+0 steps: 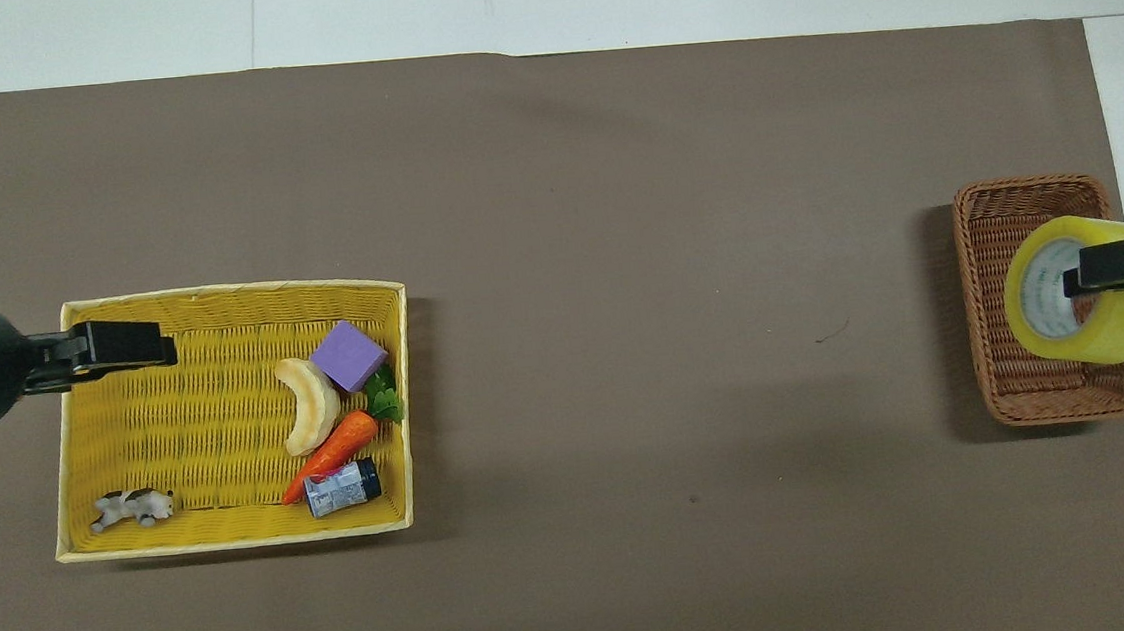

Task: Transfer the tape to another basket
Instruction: 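Carry the tape into the brown basket with the right gripper, then lower the tape into the brown basket and open the right gripper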

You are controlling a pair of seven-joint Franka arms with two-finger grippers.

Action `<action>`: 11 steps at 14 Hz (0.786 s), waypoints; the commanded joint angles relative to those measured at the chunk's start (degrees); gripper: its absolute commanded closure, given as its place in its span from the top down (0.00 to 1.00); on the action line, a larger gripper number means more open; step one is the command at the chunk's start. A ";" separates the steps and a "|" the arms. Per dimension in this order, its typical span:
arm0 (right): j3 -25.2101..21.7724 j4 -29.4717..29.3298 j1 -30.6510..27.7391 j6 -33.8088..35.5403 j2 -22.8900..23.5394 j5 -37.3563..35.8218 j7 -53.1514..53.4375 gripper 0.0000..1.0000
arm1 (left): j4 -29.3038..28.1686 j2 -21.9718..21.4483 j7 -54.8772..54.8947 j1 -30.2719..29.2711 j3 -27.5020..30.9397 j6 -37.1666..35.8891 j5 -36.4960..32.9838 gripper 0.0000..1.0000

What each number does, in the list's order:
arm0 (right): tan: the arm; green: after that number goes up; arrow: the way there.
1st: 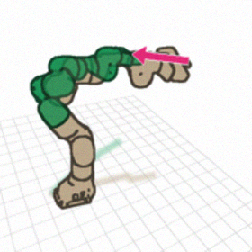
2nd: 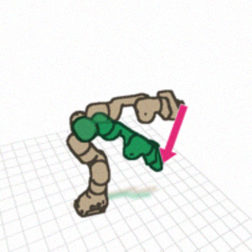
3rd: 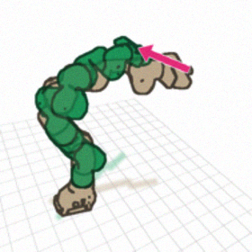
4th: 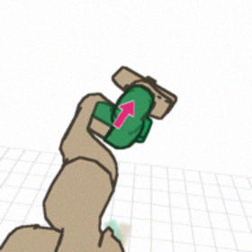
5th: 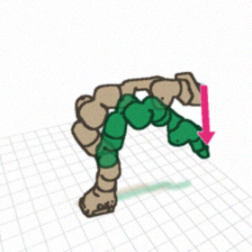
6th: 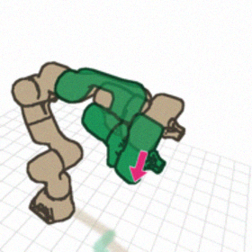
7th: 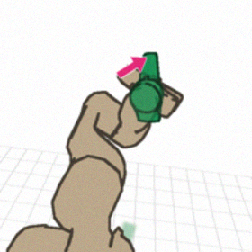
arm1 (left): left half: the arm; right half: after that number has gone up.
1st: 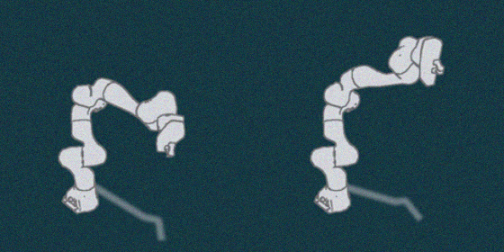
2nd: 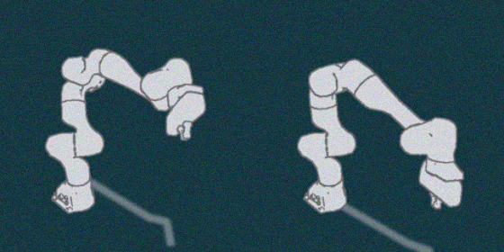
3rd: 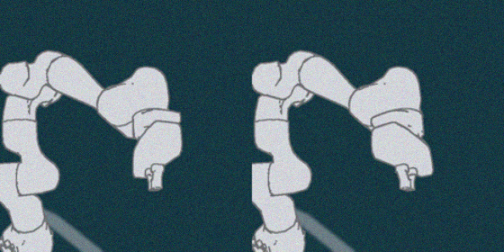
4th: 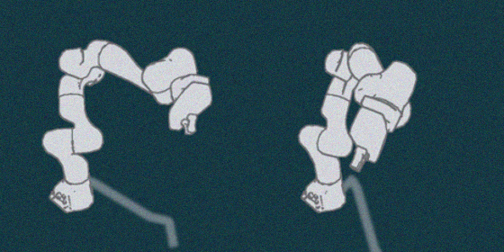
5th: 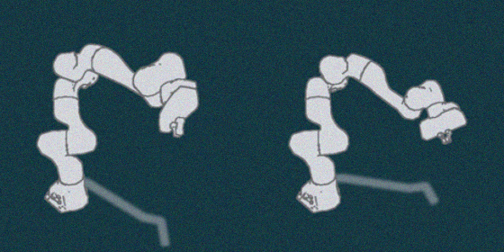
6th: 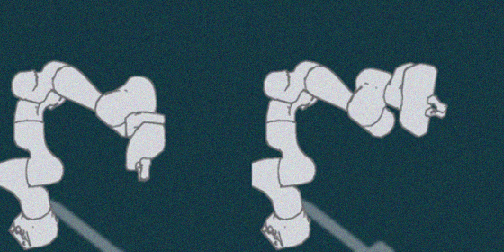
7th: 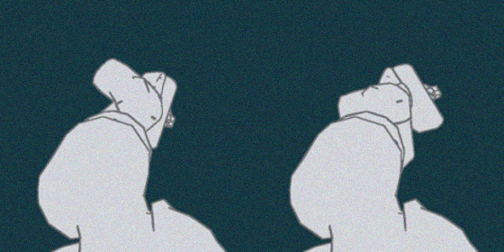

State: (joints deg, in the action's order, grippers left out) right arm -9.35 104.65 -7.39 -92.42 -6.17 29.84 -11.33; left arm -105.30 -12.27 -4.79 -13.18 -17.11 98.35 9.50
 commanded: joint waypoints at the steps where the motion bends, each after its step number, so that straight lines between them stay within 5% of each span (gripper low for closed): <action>1: 1.09 -1.55 0.35 -3.80 5.10 -10.29 -13.46 0.00 | 5.61 1.80 4.43 -2.11 -0.82 -6.05 -5.88 1.00; 5: 1.18 -0.42 0.18 -15.31 13.10 -21.73 -30.12 0.00 | 18.26 9.96 4.71 -2.20 -0.91 -15.28 -9.94 1.00; 11: 1.53 3.54 3.34 -26.49 15.74 -40.99 -32.70 0.00 | 17.76 9.63 4.36 -3.43 -0.12 -14.68 -9.76 1.00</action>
State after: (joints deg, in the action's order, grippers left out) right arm -7.97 106.47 -3.98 -115.94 9.37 -7.61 -42.18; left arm -89.21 -2.95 -0.74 -16.11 -16.80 85.56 0.75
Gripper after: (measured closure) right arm 1.000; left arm 0.000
